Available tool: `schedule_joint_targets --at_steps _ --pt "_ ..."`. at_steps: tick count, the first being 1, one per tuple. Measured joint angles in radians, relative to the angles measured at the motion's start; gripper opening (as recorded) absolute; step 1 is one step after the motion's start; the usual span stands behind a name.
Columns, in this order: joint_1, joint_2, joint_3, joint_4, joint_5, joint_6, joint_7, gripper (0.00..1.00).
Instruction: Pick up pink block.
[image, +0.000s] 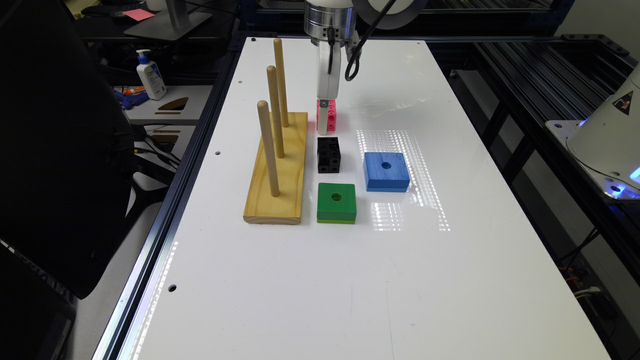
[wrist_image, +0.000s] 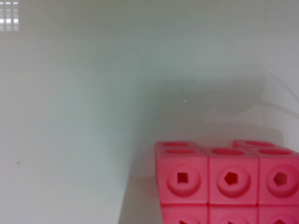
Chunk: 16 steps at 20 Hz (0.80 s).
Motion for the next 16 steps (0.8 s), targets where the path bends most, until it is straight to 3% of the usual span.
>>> schedule_joint_targets --at_steps 13,16 --pt "-0.001 -0.004 0.000 -0.001 0.0000 -0.004 0.000 0.00" --pt "-0.001 -0.041 0.000 -0.001 0.0000 -0.039 0.000 0.00"
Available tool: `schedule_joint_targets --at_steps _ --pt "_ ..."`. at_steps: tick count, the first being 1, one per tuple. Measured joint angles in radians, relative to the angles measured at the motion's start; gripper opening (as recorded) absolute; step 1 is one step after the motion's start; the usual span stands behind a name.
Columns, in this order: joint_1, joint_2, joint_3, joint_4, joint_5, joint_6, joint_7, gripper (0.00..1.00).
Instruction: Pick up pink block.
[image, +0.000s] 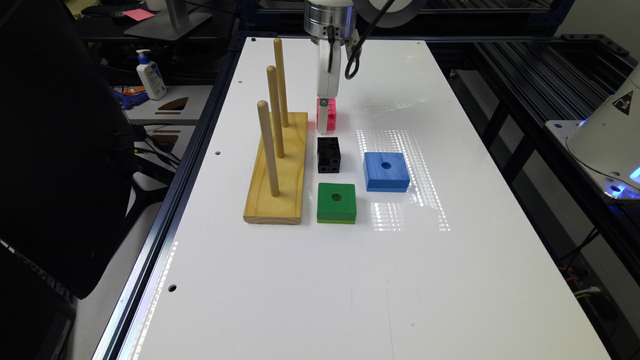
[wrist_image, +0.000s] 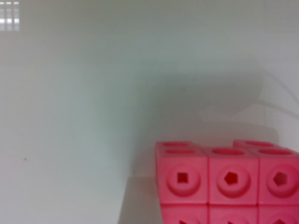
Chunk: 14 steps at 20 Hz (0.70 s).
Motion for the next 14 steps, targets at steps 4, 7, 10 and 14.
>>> schedule_joint_targets --at_steps 4,7,10,14 --pt "0.000 -0.051 0.000 -0.001 0.0000 -0.059 0.000 0.00" --pt "0.000 -0.070 0.000 -0.001 0.0000 -0.076 0.000 0.00" --pt "0.000 -0.113 0.000 0.000 0.0001 -0.116 0.000 0.00" --pt "0.000 -0.187 0.001 -0.002 0.0007 -0.194 0.000 0.00"
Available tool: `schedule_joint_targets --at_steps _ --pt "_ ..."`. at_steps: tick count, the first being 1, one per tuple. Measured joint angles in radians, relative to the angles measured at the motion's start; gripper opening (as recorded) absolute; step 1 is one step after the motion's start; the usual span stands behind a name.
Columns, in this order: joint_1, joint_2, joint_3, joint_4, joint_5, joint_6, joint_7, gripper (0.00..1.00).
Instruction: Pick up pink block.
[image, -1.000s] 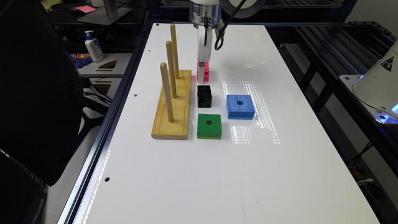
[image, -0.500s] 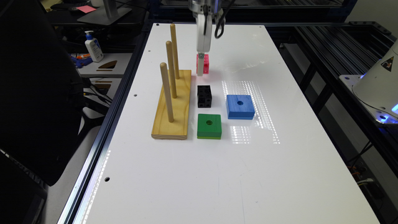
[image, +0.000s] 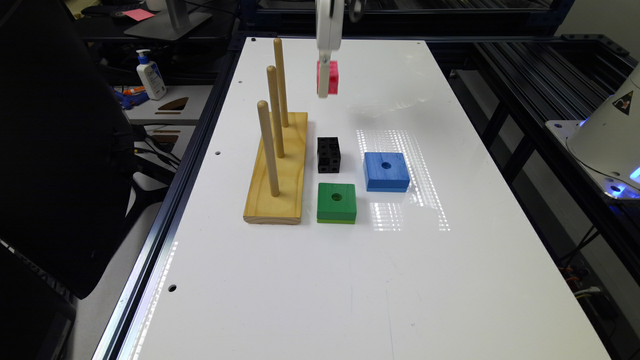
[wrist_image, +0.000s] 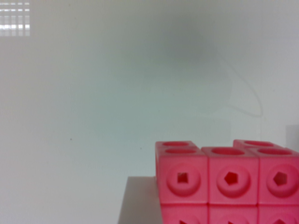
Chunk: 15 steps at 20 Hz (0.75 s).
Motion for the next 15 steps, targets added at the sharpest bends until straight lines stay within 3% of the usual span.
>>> schedule_joint_targets --at_steps 5,11,15 --pt "0.000 -0.018 0.000 -0.001 0.0000 -0.014 0.000 0.00" --pt "0.000 -0.100 0.000 0.002 0.0005 -0.093 0.000 0.00" --pt "0.000 -0.111 0.000 0.002 0.0005 -0.104 0.000 0.00"
